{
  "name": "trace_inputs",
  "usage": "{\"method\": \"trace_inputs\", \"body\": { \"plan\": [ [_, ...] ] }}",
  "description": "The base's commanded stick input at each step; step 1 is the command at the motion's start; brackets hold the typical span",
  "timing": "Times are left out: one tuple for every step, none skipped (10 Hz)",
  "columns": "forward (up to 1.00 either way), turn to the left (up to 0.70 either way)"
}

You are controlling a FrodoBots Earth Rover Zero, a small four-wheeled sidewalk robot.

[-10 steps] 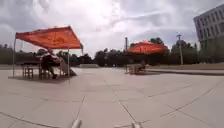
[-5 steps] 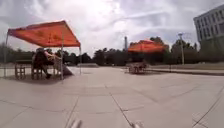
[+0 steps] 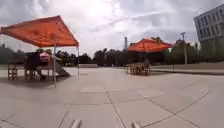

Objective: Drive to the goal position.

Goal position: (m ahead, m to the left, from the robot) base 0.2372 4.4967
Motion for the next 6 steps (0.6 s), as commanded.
{"method": "trace_inputs", "body": {
  "plan": [
    [0.85, -0.02],
    [0.85, -0.02],
    [0.85, -0.02],
    [0.85, -0.02],
    [0.85, -0.02],
    [0.85, -0.02]
  ]
}}
